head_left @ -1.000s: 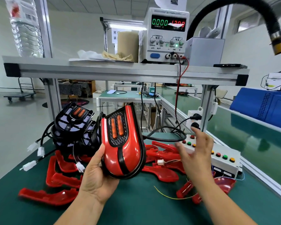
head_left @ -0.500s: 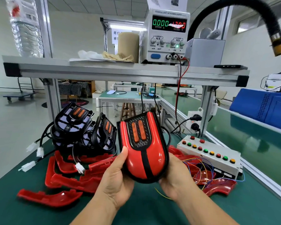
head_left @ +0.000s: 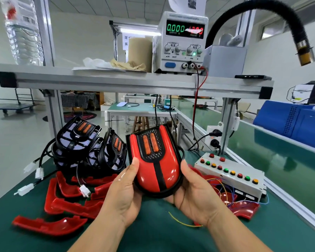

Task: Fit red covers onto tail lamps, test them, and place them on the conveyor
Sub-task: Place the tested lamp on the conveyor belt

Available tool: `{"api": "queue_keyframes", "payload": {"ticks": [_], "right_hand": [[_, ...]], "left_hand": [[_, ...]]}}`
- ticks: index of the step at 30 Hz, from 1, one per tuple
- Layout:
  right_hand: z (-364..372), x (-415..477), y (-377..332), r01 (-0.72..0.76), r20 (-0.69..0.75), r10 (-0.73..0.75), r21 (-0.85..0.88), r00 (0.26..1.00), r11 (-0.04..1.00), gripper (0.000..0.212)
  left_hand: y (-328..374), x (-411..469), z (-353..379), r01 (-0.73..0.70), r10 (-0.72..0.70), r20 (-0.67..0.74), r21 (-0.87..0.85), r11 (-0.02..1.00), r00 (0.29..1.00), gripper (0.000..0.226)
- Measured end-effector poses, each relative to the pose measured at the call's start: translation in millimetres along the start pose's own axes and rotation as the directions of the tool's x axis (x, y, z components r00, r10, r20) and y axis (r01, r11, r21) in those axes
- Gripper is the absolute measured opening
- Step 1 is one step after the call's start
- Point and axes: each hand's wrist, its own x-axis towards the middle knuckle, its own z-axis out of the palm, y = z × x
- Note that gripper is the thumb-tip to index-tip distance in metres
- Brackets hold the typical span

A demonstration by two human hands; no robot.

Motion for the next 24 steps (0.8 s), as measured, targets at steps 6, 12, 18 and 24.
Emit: {"api": "queue_keyframes", "payload": {"ticks": [6, 12, 18, 24], "right_hand": [[8.4, -12.0, -42.0, 0.100, -0.253, -0.125, -0.109, 0.959, 0.989, 0.047], [-26.5, -73.8, -91.0, 0.227, -0.533, -0.237, -0.084, 0.812, 0.970, 0.042], [-86.4, -156.4, -120.1, 0.318, -0.775, -0.235, -0.046, 0.587, 0.947, 0.036], [-135.2, -196.1, -158.3, 0.332, -0.886, -0.190, -0.044, 0.422, 0.942, 0.036]], "left_hand": [[6.4, 13.5, 47.1, -0.044, 0.043, 0.031, 0.016, 0.999, 0.999, 0.028], [-32.4, 18.5, 137.2, 0.092, -0.107, 0.081, 0.172, 0.981, 0.991, 0.055], [-106.1, -4.0, 229.6, 0.467, -0.518, 0.085, 0.331, 0.820, 0.851, 0.034], [-144.5, -24.6, 286.0, 0.640, -0.698, 0.297, 0.278, 0.716, 0.652, 0.019]]}}
